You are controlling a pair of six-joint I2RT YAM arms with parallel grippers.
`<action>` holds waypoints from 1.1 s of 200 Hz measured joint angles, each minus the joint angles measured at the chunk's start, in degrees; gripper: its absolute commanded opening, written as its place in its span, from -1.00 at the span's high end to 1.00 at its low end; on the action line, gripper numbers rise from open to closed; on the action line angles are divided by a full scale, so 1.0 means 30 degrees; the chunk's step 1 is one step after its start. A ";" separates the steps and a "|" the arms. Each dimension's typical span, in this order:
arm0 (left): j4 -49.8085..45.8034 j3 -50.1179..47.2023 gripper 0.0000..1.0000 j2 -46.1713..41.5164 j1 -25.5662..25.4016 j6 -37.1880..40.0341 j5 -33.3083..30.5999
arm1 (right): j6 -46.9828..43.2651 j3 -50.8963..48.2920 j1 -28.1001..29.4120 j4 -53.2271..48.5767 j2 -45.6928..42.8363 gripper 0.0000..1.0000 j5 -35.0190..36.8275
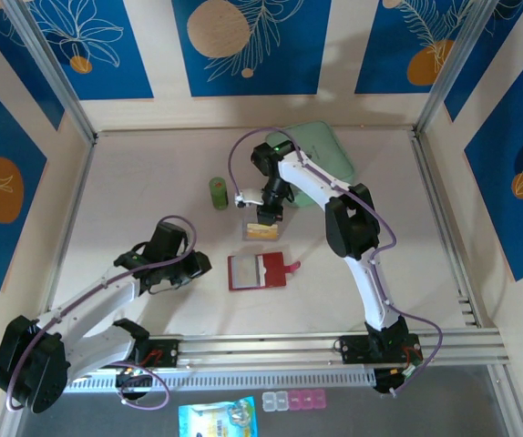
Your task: Take the credit cards out of the card holder
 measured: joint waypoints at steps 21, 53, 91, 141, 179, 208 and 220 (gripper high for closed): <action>0.0036 0.0000 0.41 0.0015 0.0036 0.0000 0.0087 | -0.0073 -0.0146 -0.0007 0.0138 0.0000 0.69 -0.0087; 0.0044 0.0000 0.41 0.0036 0.0051 0.0000 0.0095 | -0.0066 -0.0211 -0.0095 0.0211 0.0000 0.56 -0.0080; 0.0044 0.0007 0.39 0.0277 0.0051 0.0299 0.0095 | 0.0401 -0.0663 -0.0262 0.0925 -0.0750 0.54 -0.0124; 0.0459 0.0612 0.41 0.2266 0.0051 0.1013 0.0794 | 0.3104 -0.3504 -0.0204 0.3694 -0.4575 0.57 -0.0291; 0.1552 0.0874 0.44 0.3738 -0.0138 0.1013 0.1588 | 0.7227 -0.7016 0.0211 0.6513 -0.6987 0.61 -0.0867; 0.2062 0.1384 0.50 0.4444 -0.0612 0.1013 0.1829 | 1.1256 -1.0389 0.0707 0.9012 -0.8648 0.62 -0.1173; 0.2310 0.1588 0.52 0.4714 -0.0823 0.1013 0.1953 | 1.3296 -1.1774 0.0874 1.0149 -0.9318 0.62 -0.1231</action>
